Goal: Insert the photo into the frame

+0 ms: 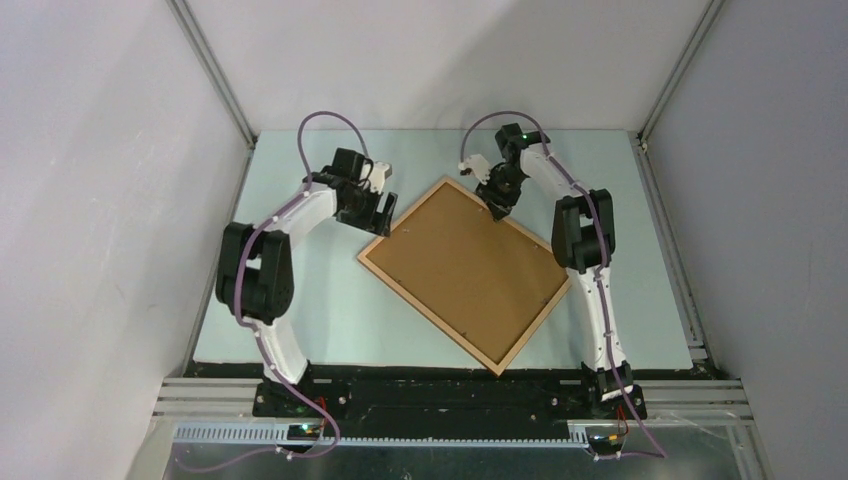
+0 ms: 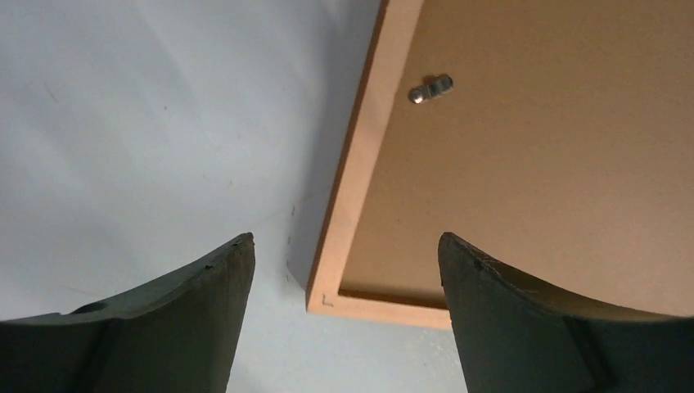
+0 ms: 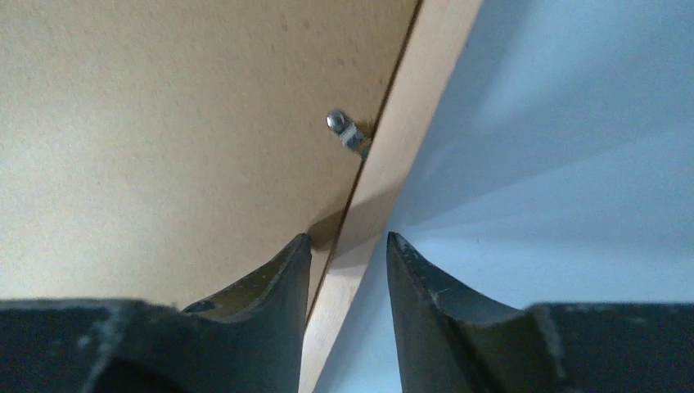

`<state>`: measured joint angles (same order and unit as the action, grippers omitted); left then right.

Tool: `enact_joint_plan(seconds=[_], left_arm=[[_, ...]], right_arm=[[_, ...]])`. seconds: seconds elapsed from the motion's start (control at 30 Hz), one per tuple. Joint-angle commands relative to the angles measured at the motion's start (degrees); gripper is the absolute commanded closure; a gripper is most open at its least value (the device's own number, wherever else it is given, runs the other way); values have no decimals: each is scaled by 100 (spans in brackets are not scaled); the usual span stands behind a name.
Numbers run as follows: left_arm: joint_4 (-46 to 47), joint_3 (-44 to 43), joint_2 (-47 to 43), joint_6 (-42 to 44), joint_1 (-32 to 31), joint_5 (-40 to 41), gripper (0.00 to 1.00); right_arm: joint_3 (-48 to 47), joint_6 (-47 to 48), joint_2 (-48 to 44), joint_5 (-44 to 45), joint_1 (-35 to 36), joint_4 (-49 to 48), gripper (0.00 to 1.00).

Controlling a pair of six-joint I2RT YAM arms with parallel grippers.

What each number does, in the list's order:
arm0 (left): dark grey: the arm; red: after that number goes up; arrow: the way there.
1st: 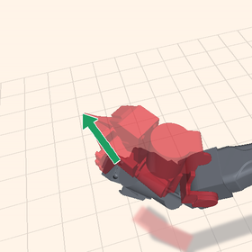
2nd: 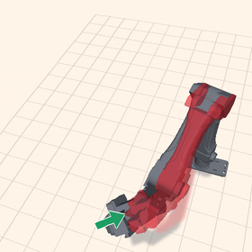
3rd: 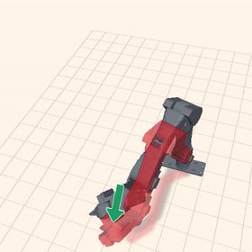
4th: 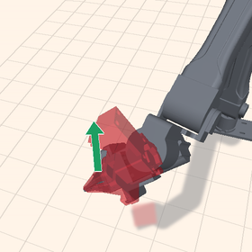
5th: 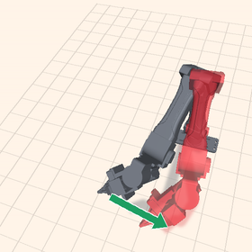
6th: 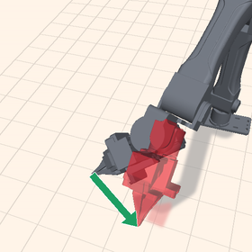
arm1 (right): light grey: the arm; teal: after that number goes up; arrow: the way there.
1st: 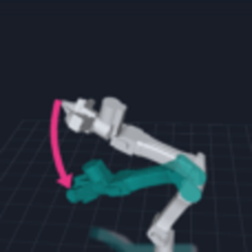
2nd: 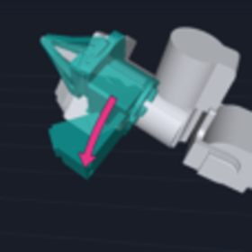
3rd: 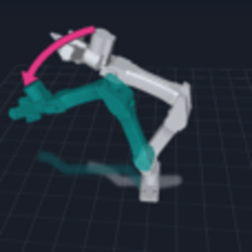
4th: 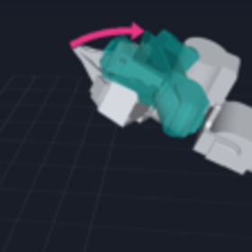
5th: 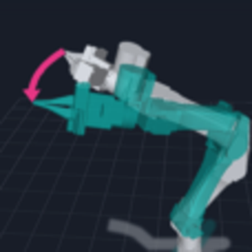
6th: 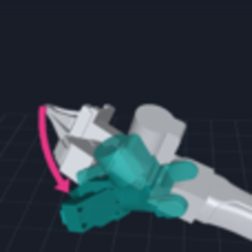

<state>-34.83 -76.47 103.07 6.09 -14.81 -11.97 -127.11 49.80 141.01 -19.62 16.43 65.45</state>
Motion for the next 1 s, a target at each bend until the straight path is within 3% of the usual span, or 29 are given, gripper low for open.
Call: enact_joint_plan(seconds=[0.0, 0.13, 0.27, 0.47, 0.97], left_arm=[[42, -447, 395, 266, 37, 188, 13], [32, -690, 668, 313, 39, 220, 15], [3, -851, 850, 343, 39, 168, 23], [-71, -973, 1109, 334, 23, -89, 35], [-222, -1085, 1366, 191, -65, -291, 48]], right_arm=[[-62, 68, 60, -66, 121, -477, 52], [249, -421, -305, -294, 61, -836, 39], [933, -1125, -923, -551, -83, -1279, 29], [2175, -1861, -2201, -713, -384, -1905, 26], [4689, -3172, -4470, -762, -1434, -2188, 24]])
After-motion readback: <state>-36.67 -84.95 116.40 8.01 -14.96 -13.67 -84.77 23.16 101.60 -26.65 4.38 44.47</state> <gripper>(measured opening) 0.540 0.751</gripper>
